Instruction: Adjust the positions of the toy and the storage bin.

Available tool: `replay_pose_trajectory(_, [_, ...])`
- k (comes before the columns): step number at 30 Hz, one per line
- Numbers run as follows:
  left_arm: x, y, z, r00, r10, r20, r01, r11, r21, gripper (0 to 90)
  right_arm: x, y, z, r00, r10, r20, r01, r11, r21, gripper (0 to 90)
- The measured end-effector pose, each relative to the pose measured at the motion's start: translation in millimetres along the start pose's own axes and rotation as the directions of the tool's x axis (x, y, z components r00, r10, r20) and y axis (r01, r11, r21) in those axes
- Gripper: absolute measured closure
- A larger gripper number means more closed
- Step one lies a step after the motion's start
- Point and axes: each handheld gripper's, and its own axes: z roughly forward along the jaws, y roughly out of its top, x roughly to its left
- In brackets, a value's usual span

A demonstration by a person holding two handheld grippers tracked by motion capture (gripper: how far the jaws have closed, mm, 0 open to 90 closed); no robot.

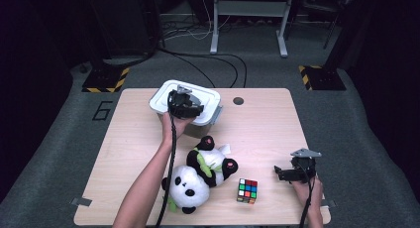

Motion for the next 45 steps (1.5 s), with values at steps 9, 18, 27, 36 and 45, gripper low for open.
replay_pose_trajectory(9, [-12.6, 3.9, 6.6, 0.9996, 0.029, 0.004, -0.029, 0.9995, 0.009, 43.4, 0.1, 0.0, 0.0, 1.0000, 0.001, 0.000, -0.001, 1.000, 0.000, 0.0])
replay_pose_trajectory(18, [-14.1, 6.8, 5.2, 0.9991, 0.036, 0.021, -0.037, 0.9990, 0.025, 32.3, 0.0, 0.0, 0.0, 1.0000, 0.000, 0.000, 0.000, 1.000, 0.000, 0.1])
replay_pose_trajectory(27, [-14.5, -0.2, -43.4, 0.9979, 0.002, 0.064, 0.000, 0.9997, -0.026, 15.8, 0.0, 0.0, 0.0, 1.0000, 0.000, -0.001, 0.000, 1.000, 0.000, 0.0])
replay_pose_trajectory(36, [-25.6, -45.8, -101.0, 0.9947, 0.041, 0.094, -0.038, 0.9986, -0.038, 12.5, 0.0, 0.0, 0.0, 1.0000, 0.000, 0.000, 0.000, 1.000, 0.000, 0.1])
replay_pose_trajectory(45, [-38.2, -96.7, -127.5, 0.9934, 0.026, 0.112, -0.023, 0.9994, -0.027, 10.7, 0.0, 0.0, 0.1, 1.0000, 0.001, 0.000, -0.001, 1.000, 0.000, 0.1])
